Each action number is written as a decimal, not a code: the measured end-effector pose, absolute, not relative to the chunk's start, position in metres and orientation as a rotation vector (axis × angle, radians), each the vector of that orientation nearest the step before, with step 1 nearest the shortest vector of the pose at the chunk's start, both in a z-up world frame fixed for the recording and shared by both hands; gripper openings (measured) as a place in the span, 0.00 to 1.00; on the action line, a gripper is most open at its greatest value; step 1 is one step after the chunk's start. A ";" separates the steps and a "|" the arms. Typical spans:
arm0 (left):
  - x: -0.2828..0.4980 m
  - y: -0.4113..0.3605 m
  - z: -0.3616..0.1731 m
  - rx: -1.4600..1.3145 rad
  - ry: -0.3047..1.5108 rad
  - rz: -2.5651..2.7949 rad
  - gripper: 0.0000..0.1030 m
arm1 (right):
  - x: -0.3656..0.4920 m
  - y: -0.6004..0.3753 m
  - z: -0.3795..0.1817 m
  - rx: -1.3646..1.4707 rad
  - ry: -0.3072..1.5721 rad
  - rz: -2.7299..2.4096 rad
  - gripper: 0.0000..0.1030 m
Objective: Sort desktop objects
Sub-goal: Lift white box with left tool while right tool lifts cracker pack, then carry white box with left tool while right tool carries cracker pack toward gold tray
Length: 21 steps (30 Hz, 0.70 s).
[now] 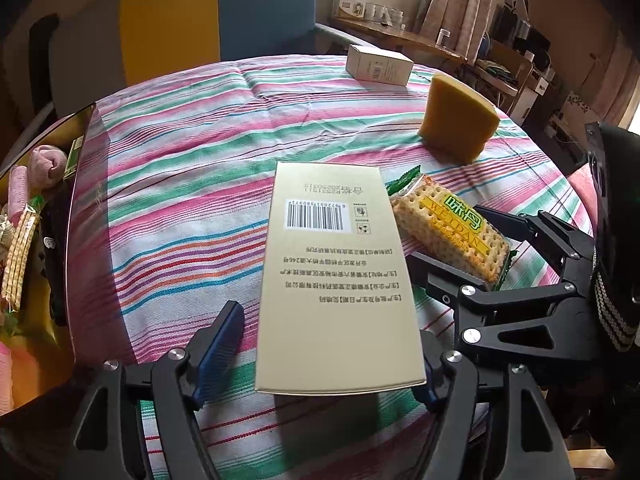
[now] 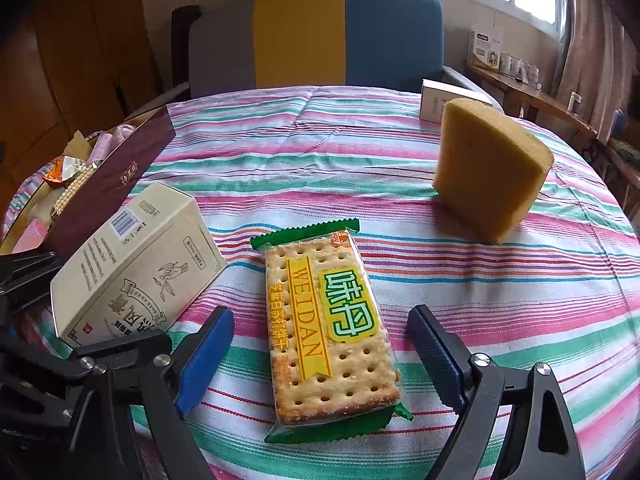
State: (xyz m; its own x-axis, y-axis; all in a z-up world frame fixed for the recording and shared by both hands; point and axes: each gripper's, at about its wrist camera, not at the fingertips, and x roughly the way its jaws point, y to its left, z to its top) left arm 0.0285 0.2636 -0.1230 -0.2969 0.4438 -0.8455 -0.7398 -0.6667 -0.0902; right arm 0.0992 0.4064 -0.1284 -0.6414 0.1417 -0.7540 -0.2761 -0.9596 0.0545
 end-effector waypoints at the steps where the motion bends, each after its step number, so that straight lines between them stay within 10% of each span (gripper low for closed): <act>1: 0.029 0.264 -0.123 -1.173 0.425 2.019 0.73 | 0.099 0.406 -0.128 -1.193 0.240 2.641 0.87; 21: 0.034 0.257 -0.111 -1.158 0.392 2.038 0.50 | 0.121 0.404 -0.117 -1.185 0.259 2.586 0.48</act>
